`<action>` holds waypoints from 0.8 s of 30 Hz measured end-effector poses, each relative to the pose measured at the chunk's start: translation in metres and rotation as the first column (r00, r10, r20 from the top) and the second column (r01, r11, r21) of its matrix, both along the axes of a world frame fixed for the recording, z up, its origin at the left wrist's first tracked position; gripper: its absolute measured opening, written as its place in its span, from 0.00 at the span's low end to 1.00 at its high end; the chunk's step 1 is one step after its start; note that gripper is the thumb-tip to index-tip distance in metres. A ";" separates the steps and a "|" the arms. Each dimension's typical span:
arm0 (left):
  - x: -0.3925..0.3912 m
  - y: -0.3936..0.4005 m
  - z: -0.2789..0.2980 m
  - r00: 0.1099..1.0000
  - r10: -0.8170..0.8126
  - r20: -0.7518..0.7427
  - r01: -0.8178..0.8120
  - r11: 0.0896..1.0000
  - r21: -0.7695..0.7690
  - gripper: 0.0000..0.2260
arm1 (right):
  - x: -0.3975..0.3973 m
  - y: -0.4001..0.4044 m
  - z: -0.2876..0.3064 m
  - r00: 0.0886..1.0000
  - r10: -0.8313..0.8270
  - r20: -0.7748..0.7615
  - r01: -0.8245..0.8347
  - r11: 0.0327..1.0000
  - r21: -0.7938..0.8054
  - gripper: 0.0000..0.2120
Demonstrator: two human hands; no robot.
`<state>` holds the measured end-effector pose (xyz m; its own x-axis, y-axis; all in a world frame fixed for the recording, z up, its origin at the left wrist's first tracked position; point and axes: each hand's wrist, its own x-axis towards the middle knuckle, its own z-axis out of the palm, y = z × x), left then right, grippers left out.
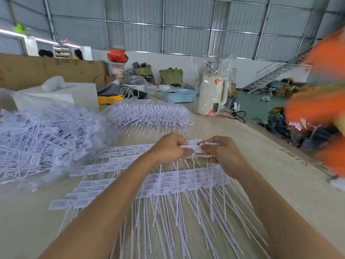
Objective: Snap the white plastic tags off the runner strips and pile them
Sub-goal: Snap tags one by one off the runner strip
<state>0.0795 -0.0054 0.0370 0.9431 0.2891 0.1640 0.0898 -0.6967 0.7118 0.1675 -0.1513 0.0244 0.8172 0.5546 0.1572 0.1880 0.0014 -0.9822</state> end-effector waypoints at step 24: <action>0.001 -0.016 0.007 0.996 0.080 0.048 -0.053 0.908 -0.415 0.12 | -0.006 0.003 -0.003 0.480 -0.032 0.877 0.149 0.988 -0.045 0.04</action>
